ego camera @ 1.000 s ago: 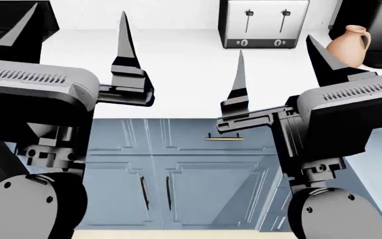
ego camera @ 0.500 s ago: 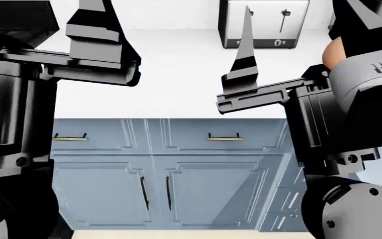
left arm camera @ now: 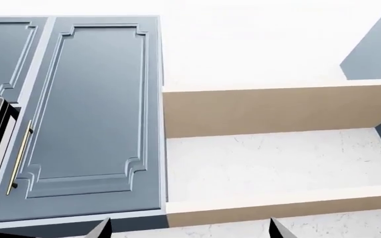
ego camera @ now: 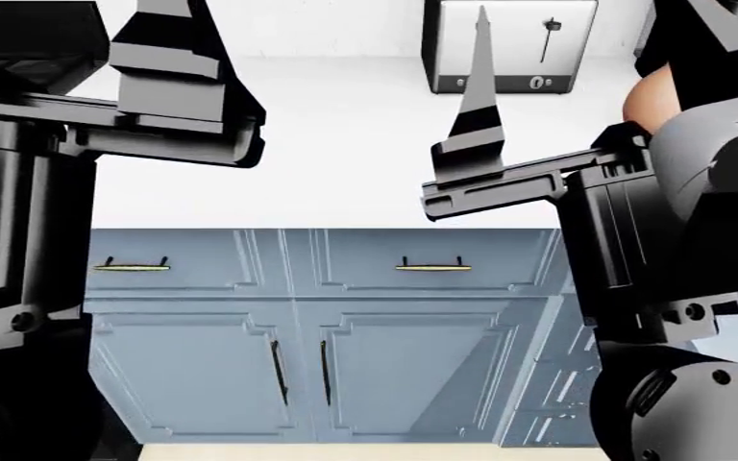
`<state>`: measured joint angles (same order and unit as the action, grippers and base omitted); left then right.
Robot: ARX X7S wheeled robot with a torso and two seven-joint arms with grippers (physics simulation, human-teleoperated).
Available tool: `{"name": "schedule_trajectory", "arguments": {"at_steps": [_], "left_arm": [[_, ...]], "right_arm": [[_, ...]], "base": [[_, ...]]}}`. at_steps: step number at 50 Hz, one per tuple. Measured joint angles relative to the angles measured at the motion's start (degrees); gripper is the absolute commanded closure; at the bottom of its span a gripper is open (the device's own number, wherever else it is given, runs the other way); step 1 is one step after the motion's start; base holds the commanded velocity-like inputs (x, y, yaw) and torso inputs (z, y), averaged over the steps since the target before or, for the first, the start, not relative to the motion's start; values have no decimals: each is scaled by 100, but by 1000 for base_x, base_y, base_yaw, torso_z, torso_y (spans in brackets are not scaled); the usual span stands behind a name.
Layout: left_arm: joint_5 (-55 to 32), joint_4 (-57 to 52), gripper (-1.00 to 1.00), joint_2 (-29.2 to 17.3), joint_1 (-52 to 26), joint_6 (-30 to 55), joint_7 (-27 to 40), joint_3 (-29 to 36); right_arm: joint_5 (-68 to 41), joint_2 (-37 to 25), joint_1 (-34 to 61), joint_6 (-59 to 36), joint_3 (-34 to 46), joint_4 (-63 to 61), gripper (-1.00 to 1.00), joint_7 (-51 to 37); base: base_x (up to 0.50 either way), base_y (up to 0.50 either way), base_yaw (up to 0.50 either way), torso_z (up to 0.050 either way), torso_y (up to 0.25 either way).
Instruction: Close the right drawer.
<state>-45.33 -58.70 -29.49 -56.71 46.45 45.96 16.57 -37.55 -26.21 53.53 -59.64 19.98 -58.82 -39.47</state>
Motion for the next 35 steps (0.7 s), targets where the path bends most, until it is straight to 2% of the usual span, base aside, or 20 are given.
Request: {"name": "schedule_trajectory", "arguments": {"at_steps": [16, 35], "left_arm": [[-107, 32, -100, -137, -63, -135, 156, 124], [-605, -46, -100, -382, -550, -218, 604, 248]], "right_arm": [[-177, -110, 61, 83, 67, 29, -100, -175], [-1479, -327, 1028, -187, 69, -33, -100, -1132]], "base": [[0, 0, 0, 0, 0], [0, 0, -500, 0, 0]]}}
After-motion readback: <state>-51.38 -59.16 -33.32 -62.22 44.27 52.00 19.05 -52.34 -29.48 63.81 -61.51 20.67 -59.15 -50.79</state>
